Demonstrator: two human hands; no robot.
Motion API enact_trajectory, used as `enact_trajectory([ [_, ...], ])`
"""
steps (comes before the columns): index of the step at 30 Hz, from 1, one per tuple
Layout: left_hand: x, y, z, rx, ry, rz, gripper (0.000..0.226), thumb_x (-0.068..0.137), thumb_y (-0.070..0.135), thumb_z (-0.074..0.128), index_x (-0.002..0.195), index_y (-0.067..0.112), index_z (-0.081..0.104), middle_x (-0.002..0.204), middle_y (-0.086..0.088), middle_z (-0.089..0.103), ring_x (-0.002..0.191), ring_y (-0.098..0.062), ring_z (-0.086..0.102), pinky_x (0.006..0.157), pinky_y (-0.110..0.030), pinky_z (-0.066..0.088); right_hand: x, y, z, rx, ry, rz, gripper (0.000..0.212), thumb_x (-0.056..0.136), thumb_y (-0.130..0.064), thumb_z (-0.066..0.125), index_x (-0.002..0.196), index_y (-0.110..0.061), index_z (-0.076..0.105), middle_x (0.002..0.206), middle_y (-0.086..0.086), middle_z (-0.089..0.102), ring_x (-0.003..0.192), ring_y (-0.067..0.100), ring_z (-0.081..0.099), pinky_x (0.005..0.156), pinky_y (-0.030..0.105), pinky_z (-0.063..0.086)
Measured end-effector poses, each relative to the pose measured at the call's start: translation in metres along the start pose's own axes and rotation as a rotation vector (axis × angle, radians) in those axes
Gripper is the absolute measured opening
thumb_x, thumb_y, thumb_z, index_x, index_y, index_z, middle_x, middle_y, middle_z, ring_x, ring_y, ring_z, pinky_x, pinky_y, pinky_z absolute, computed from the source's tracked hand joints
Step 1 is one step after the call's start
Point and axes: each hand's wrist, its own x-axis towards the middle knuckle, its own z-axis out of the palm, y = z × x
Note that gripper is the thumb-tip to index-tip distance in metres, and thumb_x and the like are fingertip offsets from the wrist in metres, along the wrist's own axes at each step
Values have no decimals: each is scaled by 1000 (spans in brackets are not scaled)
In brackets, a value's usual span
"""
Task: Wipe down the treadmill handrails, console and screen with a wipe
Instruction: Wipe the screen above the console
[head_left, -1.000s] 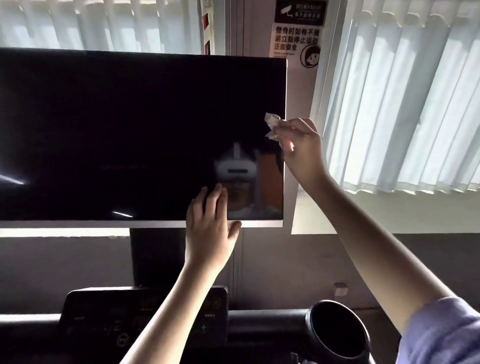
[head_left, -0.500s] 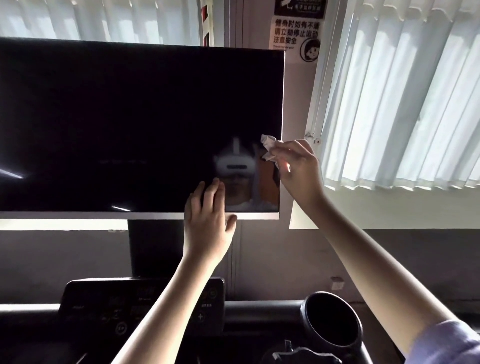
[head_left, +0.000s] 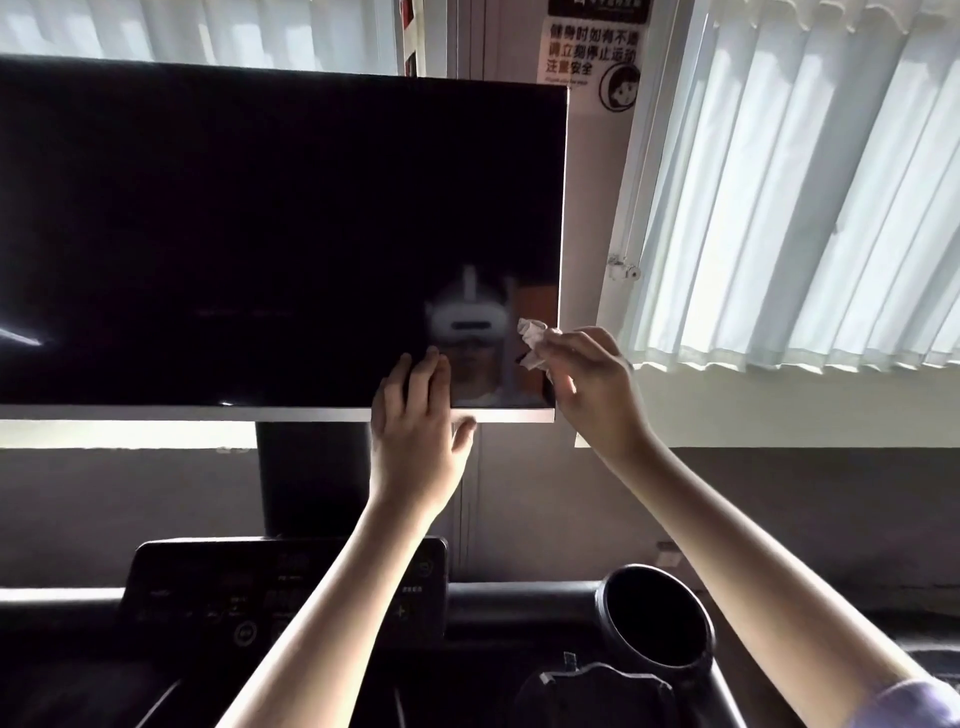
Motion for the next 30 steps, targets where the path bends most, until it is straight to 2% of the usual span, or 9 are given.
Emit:
enact_trajectory([
  [2,0,1,0,3,-11,-1,68,77,33,71,132,-1,51,135,-15,51,127,-33,36,102,-50,44,-9,-2,-1,7,-28,11,23,83,3,62,90,-13,77,97,-4,70,90,19,59,89,14,44],
  [5,-1,2,-2,7,-26,-9,67,78,36,66,133,-1,51,136,-15,51,128,-33,35,103,-50,42,-19,-3,-3,-7,-61,28,25,79,6,64,89,-14,77,97,-3,70,88,23,61,80,26,51],
  [10,-3,4,-4,3,-46,-6,69,75,33,71,131,-2,52,134,-16,52,127,-33,34,101,-50,42,-26,-9,-6,-33,-71,20,23,83,1,62,90,-15,77,96,-4,70,87,23,62,75,30,53],
  [17,-5,5,-10,-11,-117,-19,75,70,30,80,131,-1,51,135,-15,51,127,-35,40,101,-49,42,-40,-17,-11,-20,-105,-8,19,88,-8,58,92,-14,76,101,-10,68,85,20,61,81,21,49],
  [20,-6,7,-14,-22,-156,-32,75,71,30,80,133,-1,51,136,-15,50,129,-37,43,101,-49,42,-43,-19,-13,-15,-133,17,16,83,-3,67,89,-14,76,98,-8,71,81,22,62,78,24,51],
  [24,-11,8,-17,-70,-195,-60,71,74,27,79,133,-2,50,138,-16,49,130,-37,42,104,-50,41,-52,-20,-19,-43,-216,19,25,74,6,75,87,-15,76,93,-4,71,77,23,62,73,26,50],
  [27,-20,10,-21,-117,-200,-94,67,76,21,79,132,-3,51,138,-16,49,129,-37,44,104,-50,40,-54,-19,-24,-16,-228,85,27,69,8,78,84,-14,77,89,-2,73,73,25,64,72,24,48],
  [30,-34,14,-25,-177,-196,-137,64,78,17,76,134,0,50,139,-14,47,130,-34,42,105,-49,37,-61,-20,-32,25,-214,158,21,72,3,75,81,-15,77,86,-2,74,74,22,66,72,23,49],
])
